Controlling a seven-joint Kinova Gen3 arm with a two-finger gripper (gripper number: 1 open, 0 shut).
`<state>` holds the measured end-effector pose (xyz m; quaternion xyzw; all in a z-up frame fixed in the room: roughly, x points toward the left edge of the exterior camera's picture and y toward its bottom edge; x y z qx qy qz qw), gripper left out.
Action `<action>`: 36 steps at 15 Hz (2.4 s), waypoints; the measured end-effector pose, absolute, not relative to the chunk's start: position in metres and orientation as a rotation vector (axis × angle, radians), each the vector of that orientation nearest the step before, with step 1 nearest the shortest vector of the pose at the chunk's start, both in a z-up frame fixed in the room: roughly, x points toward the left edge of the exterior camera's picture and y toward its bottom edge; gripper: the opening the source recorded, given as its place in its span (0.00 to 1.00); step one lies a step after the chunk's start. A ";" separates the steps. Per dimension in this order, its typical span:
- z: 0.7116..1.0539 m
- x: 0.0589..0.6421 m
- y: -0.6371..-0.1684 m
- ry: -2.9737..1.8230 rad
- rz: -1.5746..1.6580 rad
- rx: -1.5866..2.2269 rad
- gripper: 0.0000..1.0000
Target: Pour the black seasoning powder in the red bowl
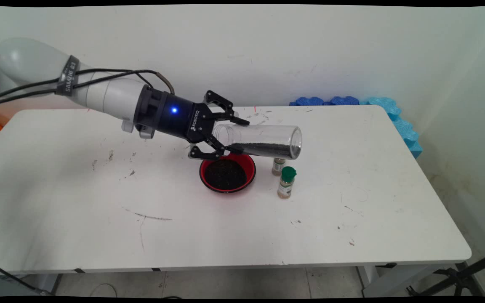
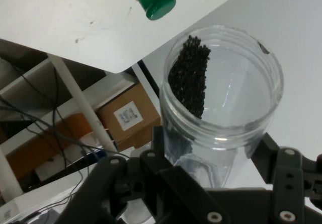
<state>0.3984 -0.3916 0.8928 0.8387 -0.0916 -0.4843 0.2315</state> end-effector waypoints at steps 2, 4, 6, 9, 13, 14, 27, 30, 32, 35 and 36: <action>0.888 0.398 -0.392 -0.227 -1.334 2.303 0.00; 0.885 0.396 -0.393 -0.199 -1.341 2.296 0.00; 0.882 0.395 -0.395 -0.174 -1.349 2.289 0.00; 0.877 0.396 -0.396 -0.139 -1.362 2.277 0.00; 0.873 0.398 -0.396 -0.099 -1.386 2.258 0.00; 0.871 0.399 -0.397 -0.090 -1.393 2.253 0.00; 0.856 0.400 -0.397 0.012 -1.487 2.186 0.00; 0.853 0.399 -0.397 0.023 -1.500 2.175 0.00; 0.852 0.398 -0.397 0.029 -1.508 2.168 0.00; 0.850 0.398 -0.398 0.037 -1.518 2.159 0.00; 0.849 0.398 -0.398 0.040 -1.521 2.155 0.00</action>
